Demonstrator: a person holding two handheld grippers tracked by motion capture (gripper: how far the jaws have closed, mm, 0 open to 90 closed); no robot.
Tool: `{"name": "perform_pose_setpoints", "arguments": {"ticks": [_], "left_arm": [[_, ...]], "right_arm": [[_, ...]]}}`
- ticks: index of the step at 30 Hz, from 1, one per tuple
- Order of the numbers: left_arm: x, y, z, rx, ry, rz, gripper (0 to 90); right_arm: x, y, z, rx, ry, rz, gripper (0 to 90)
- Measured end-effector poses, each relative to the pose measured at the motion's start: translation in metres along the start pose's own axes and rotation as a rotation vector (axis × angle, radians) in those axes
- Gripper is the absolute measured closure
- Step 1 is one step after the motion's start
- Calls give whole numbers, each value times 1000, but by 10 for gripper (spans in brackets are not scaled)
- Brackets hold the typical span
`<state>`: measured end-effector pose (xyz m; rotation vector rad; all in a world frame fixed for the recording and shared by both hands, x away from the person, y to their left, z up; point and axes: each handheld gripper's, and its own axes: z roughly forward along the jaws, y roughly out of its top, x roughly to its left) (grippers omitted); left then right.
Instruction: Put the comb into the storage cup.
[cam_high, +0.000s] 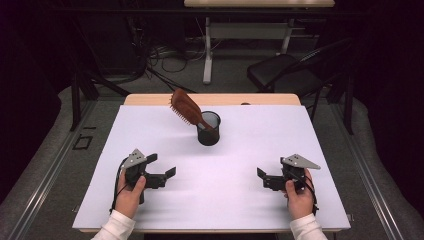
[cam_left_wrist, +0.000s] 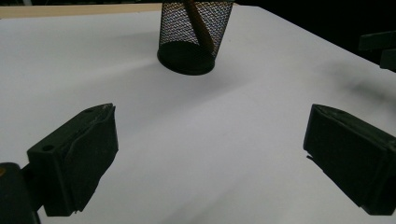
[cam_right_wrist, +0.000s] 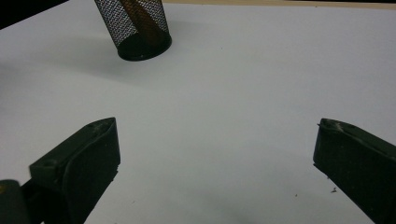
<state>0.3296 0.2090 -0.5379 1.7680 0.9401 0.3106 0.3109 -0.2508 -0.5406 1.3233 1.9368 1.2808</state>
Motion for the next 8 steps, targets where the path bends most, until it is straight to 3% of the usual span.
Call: {"name": "perform_pose_setpoints", "arguments": {"ticks": [8], "left_arm": [[0,0,0,-2,3,-3,33]], "right_arm": [[0,0,0,-4,0,7,4]]}}
